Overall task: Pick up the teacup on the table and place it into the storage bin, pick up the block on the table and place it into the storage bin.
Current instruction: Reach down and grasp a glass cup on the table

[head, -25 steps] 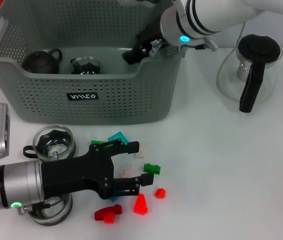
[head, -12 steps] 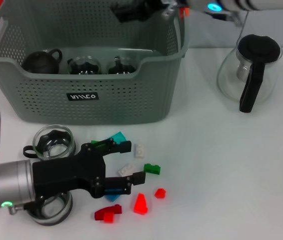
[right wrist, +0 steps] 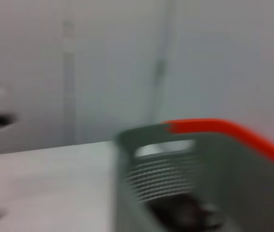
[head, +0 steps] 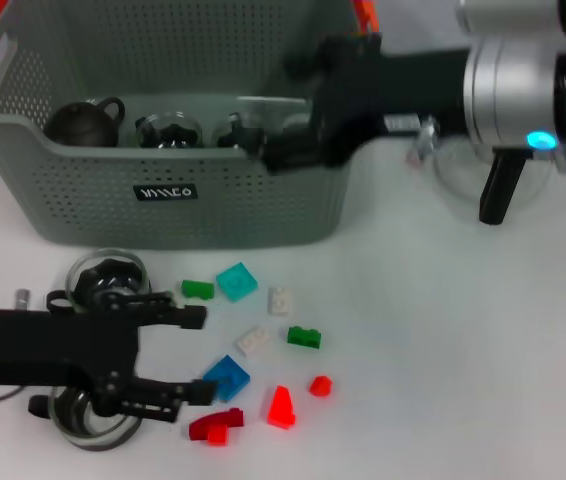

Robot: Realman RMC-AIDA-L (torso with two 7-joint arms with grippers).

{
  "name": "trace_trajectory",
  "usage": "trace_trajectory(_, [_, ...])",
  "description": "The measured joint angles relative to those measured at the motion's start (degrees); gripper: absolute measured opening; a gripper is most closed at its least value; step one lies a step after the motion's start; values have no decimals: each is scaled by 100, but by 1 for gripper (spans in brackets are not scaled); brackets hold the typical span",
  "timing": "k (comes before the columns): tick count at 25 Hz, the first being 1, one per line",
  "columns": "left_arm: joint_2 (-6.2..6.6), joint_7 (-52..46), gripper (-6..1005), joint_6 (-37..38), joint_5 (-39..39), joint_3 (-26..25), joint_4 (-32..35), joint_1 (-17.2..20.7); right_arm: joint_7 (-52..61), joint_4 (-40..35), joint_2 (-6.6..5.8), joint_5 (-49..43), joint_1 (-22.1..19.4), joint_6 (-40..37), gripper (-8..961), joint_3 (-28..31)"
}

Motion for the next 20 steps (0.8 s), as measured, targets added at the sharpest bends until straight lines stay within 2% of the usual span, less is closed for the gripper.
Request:
trace_trajectory(5, [60,-343,876,77,440,4,1022,77,-453,142,-1,538,-294,-762,931,84])
trace_trajectory(9, [45,-677,875,233,880,70,1795,86,-460,187,13,701,-498,-848,934,158])
trace_trajectory(12, [-53,-859,874,492,1222,227,2402,90,-460,331,18,809,-540,-679,935,217])
trace_trajectory(16, [-317,-962,873,654,1686,724,3336,223,-463,681,17,1017,-422,-562,935,337])
trace_trajectory(20, [-332,-1279,858,643,1893,1639,3636,397,-533,936,14,1144,-320,-561,934,357])
